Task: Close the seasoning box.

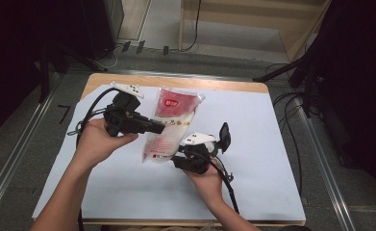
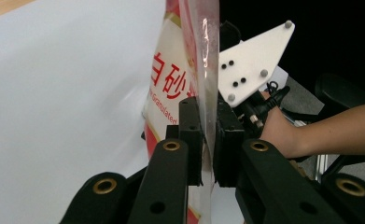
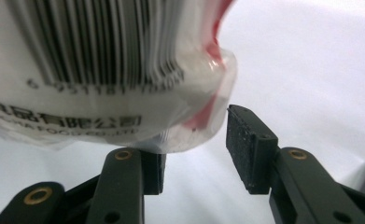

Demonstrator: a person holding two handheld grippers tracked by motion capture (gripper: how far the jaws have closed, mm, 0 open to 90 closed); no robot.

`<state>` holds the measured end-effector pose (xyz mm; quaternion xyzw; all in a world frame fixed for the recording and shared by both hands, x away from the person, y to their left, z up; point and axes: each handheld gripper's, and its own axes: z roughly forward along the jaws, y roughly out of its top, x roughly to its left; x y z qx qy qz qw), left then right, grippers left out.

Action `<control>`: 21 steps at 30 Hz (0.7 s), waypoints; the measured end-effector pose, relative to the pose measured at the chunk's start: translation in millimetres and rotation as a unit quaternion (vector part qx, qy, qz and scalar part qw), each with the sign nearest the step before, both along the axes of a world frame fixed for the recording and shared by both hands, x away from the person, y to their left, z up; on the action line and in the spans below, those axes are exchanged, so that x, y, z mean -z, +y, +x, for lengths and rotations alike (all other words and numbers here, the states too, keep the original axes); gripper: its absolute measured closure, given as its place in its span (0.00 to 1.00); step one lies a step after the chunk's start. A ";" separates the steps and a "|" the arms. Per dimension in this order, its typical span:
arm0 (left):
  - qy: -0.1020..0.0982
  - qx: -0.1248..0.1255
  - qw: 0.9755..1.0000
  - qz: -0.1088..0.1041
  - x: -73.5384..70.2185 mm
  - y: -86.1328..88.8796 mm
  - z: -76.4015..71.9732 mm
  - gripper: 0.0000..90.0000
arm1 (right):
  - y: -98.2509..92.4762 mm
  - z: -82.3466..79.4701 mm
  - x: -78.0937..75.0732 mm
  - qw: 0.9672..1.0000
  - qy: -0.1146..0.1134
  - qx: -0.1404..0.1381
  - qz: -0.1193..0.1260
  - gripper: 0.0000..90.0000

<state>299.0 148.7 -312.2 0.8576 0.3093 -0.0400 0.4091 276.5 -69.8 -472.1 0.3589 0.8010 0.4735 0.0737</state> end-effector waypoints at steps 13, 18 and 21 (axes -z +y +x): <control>-0.024 -0.028 0.999 0.002 -5.3 5.5 -1.4 0.99 | 9.8 -5.3 -4.2 0.999 -0.008 -0.035 -0.011 0.65; -0.025 -0.053 0.998 0.005 -5.5 12.2 1.7 1.00 | 18.1 -10.2 -0.7 0.998 0.001 -0.058 -0.029 0.65; -0.026 -0.066 0.997 0.002 -1.8 19.7 7.1 1.00 | 22.0 -12.5 0.9 0.997 0.003 -0.069 -0.033 0.65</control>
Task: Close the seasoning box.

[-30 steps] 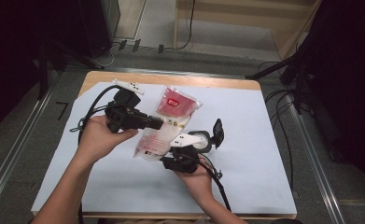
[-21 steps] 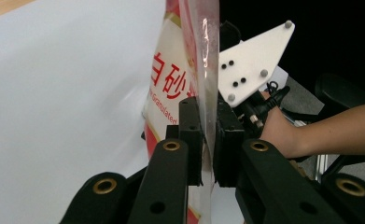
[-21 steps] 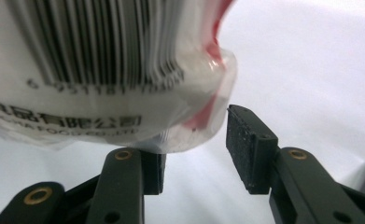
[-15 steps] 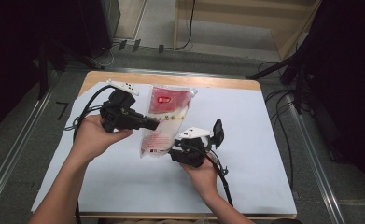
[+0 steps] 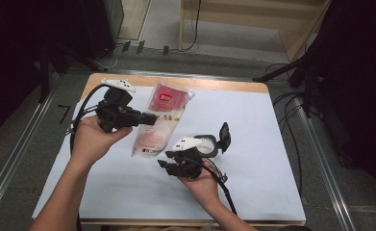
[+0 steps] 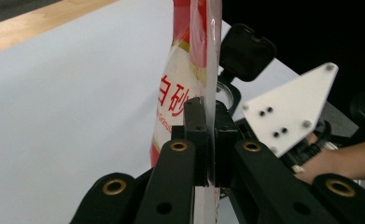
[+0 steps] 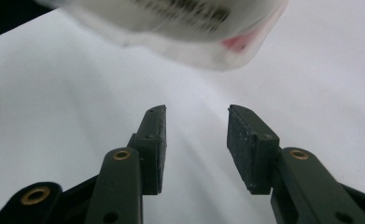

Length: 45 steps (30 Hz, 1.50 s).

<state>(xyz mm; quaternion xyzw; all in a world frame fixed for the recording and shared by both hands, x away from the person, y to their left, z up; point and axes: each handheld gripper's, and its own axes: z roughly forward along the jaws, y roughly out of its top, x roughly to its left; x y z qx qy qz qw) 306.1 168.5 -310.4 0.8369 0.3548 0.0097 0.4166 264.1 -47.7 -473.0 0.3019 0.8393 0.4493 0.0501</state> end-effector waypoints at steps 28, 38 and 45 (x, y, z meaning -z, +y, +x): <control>-0.001 -0.076 0.997 -0.033 89.0 30.3 64.4 0.99 | -18.2 4.4 6.3 0.999 0.040 0.001 0.012 0.58; -0.009 -0.056 0.998 -0.018 90.0 37.8 48.3 0.98 | -23.3 6.1 -5.0 0.999 0.024 0.001 0.022 0.58; -0.012 -0.055 0.998 -0.013 91.6 46.7 38.1 0.96 | -24.0 6.4 -13.0 1.000 0.010 -0.014 0.024 0.58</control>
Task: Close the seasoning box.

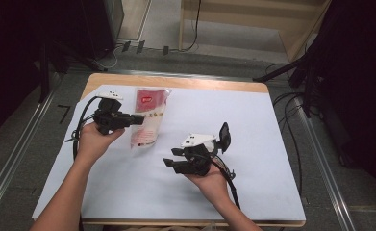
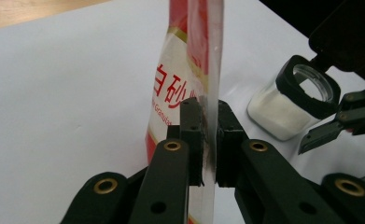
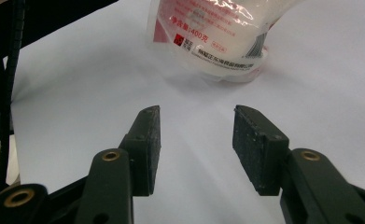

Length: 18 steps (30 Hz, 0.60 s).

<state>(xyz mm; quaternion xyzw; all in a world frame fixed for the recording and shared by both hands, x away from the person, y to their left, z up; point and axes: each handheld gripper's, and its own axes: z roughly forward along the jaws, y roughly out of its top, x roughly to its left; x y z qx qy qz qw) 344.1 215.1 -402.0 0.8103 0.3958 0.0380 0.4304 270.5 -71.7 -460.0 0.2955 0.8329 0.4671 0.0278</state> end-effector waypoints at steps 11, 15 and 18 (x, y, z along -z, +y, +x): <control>0.005 0.021 1.000 0.002 6.5 14.7 -18.5 0.92 | -5.4 4.9 -7.3 1.000 0.000 -0.005 0.002 0.59; 0.006 0.024 1.000 -0.008 7.7 19.2 -22.8 0.87 | -3.5 5.0 -7.1 1.000 -0.005 -0.013 -0.005 0.60; 0.012 0.023 1.000 -0.008 7.3 20.3 -24.7 0.83 | -0.1 4.4 -6.5 1.000 0.002 -0.022 -0.008 0.61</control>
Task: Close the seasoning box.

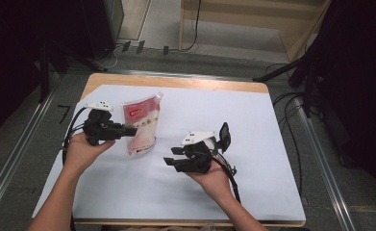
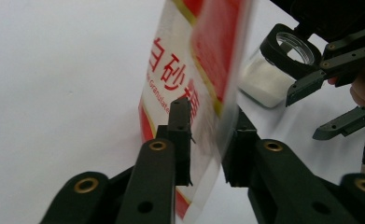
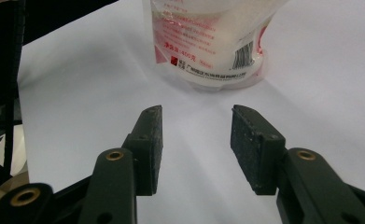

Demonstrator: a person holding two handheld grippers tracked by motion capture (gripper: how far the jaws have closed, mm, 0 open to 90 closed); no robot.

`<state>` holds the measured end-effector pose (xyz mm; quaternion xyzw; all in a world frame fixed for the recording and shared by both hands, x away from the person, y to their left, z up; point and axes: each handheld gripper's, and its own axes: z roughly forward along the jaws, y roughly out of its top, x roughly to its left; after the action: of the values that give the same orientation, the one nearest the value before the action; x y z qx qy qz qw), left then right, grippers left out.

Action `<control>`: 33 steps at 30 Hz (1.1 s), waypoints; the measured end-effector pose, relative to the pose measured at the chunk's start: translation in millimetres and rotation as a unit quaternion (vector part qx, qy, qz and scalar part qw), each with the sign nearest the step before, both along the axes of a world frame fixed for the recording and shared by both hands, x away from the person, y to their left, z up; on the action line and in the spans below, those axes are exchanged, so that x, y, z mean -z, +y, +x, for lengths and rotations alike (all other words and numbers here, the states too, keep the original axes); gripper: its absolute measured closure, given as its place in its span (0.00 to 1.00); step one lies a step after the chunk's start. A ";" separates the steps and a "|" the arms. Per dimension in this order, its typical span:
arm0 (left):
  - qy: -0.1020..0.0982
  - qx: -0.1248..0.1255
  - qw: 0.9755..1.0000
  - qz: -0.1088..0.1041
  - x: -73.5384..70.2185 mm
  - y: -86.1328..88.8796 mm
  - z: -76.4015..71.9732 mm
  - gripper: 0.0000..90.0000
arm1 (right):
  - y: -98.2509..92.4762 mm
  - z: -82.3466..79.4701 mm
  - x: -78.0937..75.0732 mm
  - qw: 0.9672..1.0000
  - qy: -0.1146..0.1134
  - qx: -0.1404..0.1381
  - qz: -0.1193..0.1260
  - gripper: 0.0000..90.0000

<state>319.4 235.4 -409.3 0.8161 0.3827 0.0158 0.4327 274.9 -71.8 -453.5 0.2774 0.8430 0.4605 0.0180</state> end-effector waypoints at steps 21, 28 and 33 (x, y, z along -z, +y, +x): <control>-0.020 -0.007 1.000 0.015 0.3 2.3 -12.7 0.56 | 3.8 5.9 -5.7 1.000 0.006 -0.012 -0.007 0.64; -0.030 -0.012 0.999 -0.005 -6.2 10.3 -15.8 0.51 | 2.4 7.0 -5.9 1.000 0.006 -0.012 -0.009 0.64; -0.027 -0.013 1.000 0.010 -6.8 11.7 -17.3 0.50 | 2.2 7.4 -5.8 1.000 0.007 -0.012 -0.010 0.64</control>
<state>302.1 247.1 -402.6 0.8143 0.3818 0.0472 0.4346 282.3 -69.6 -447.7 0.2700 0.8510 0.4504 0.0090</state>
